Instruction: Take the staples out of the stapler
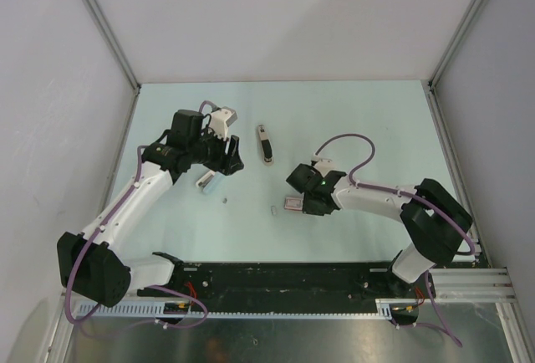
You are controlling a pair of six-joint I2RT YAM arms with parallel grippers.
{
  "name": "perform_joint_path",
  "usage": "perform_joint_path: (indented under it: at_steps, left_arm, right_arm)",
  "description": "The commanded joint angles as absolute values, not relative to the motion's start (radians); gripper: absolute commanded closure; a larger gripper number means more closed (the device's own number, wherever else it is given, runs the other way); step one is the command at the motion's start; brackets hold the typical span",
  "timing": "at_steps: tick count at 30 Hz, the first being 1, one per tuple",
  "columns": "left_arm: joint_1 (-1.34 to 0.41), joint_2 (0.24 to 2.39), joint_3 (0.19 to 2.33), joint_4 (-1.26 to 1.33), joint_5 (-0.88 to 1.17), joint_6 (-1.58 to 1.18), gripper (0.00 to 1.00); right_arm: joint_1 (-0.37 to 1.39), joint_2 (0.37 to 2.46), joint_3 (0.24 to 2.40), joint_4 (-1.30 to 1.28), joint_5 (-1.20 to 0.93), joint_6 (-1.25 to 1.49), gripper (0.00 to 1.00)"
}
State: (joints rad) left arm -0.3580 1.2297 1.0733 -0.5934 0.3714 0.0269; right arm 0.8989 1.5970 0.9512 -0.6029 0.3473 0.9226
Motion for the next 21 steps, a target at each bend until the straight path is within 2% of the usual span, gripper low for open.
perform_joint_path:
  at_steps: [1,21]
  left_arm:
    - [-0.365,1.205,1.069,-0.587,0.387,0.069,0.35]
    - [-0.365,1.202,1.069,-0.587,0.383,0.070,0.35]
  right_arm:
    - [0.876,1.597,0.934,-0.585,0.334,0.922,1.00]
    - [0.857,1.546,0.889,-0.555,0.284,0.888,1.00]
